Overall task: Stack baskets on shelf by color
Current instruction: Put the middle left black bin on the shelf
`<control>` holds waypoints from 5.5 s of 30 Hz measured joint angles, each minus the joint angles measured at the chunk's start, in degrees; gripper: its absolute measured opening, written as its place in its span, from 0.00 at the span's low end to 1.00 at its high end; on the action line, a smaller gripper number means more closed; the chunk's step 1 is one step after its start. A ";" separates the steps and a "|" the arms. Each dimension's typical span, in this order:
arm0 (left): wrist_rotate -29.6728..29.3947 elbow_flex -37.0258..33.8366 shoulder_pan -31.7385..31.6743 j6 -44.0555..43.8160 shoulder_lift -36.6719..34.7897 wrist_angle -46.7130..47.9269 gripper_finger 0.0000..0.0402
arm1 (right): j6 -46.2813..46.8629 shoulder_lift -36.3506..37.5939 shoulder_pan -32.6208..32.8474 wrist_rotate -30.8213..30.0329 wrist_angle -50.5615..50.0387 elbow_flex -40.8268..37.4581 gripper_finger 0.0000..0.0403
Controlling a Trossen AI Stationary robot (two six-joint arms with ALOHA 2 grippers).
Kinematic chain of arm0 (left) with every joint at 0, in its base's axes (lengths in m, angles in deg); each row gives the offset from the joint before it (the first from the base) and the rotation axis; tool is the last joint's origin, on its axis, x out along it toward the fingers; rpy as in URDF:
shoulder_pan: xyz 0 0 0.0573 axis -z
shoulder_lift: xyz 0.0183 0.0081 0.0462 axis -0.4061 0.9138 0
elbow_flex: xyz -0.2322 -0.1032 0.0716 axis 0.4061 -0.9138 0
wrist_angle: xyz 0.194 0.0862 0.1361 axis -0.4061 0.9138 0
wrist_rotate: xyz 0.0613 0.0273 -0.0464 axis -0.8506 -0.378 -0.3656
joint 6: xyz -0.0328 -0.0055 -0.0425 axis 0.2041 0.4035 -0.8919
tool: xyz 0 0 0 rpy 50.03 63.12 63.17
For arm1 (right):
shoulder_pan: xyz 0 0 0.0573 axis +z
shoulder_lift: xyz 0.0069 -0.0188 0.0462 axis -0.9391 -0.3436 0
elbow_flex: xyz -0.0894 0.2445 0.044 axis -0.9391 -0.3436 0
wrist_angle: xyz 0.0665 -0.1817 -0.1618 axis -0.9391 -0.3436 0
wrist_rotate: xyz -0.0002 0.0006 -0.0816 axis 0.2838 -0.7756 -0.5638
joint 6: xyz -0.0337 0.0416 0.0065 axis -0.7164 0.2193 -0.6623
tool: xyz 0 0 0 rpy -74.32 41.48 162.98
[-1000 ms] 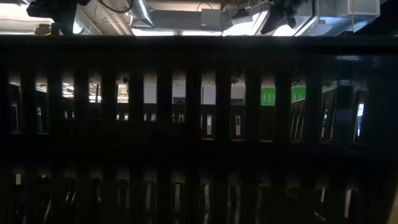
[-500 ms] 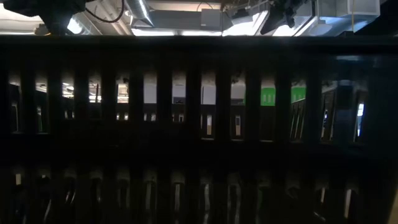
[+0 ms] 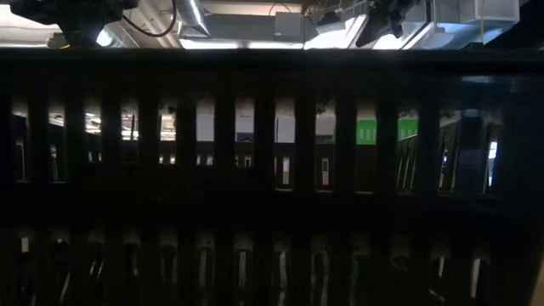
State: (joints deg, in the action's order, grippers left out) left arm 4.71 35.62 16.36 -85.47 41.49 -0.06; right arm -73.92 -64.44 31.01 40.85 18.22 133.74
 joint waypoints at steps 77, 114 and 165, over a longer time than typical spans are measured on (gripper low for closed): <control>9.50 -29.62 0.00 31.39 1.34 -21.17 0.20 | -0.11 -0.04 0.00 -0.07 2.10 0.00 0.00; 6.55 -29.57 0.00 48.22 15.77 -22.74 0.20 | -2.48 -0.04 0.00 -0.04 3.43 0.00 0.00; -2.53 -0.84 0.00 48.09 16.66 2.60 0.00 | -5.04 -0.04 0.00 -0.04 3.39 0.00 0.00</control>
State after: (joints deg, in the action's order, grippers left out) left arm 2.18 34.78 16.36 -37.38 58.15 2.54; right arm -78.96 -64.48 31.01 40.81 21.61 133.74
